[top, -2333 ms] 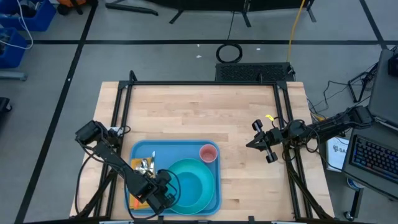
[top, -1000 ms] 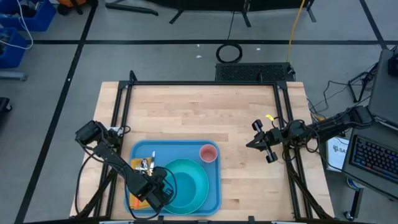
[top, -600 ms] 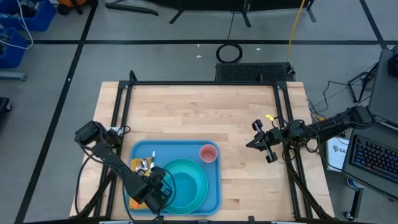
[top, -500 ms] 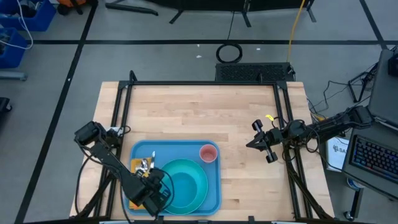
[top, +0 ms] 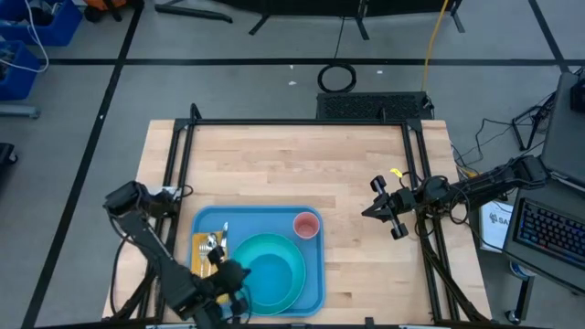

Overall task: Set up tray
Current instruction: Return to Home Position

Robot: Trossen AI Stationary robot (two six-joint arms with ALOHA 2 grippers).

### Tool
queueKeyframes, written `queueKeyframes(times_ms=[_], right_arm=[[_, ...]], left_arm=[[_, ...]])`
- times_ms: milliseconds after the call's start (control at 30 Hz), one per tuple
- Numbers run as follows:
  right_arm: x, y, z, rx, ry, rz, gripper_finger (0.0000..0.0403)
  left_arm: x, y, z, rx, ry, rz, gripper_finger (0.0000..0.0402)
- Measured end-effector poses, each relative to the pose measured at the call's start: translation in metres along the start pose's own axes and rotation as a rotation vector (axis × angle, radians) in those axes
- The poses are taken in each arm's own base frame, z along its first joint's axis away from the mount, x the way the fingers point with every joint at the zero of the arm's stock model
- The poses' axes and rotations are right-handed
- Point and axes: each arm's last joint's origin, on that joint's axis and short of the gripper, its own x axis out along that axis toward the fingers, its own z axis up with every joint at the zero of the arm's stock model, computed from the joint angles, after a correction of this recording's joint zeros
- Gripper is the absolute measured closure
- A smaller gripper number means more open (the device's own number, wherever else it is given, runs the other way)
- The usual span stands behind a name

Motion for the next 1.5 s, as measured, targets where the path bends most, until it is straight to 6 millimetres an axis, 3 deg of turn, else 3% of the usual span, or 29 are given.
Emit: queueKeyframes(times_ms=[400, 633, 767, 967, 1167, 1300, 1500], right_arm=[[0.000, 0.000, 0.000, 0.000, 0.000, 0.000, 0.0403], [0.000, 0.000, 0.000, 0.000, 0.000, 0.000, 0.0403], [0.000, 0.000, 0.000, 0.000, 0.003, 0.000, 0.0403], [0.000, 0.000, -0.002, 0.003, 0.019, 0.000, 0.0403], [0.000, 0.000, -0.002, 0.004, 0.025, -0.001, 0.0403], [0.000, 0.000, -0.003, 0.004, 0.026, -0.001, 0.0403], [0.000, 0.000, -0.005, 0.008, 0.052, -0.002, 0.0403]], left_arm=[[-0.060, -0.003, -0.050, 0.316, -0.366, -0.084, 0.0401], [-0.111, 0.009, -0.091, 0.310, -0.574, -0.230, 0.0401], [-0.118, 0.011, -0.101, 0.345, -0.640, -0.251, 0.0401], [-0.119, 0.003, -0.104, 0.342, -0.621, -0.285, 0.0401], [-0.110, -0.011, -0.099, 0.482, -0.591, -0.276, 0.0401], [-0.108, -0.035, -0.084, 0.506, -0.590, -0.349, 0.0401], [-0.090, -0.059, -0.039, 0.676, -0.583, -0.486, 0.0401]])
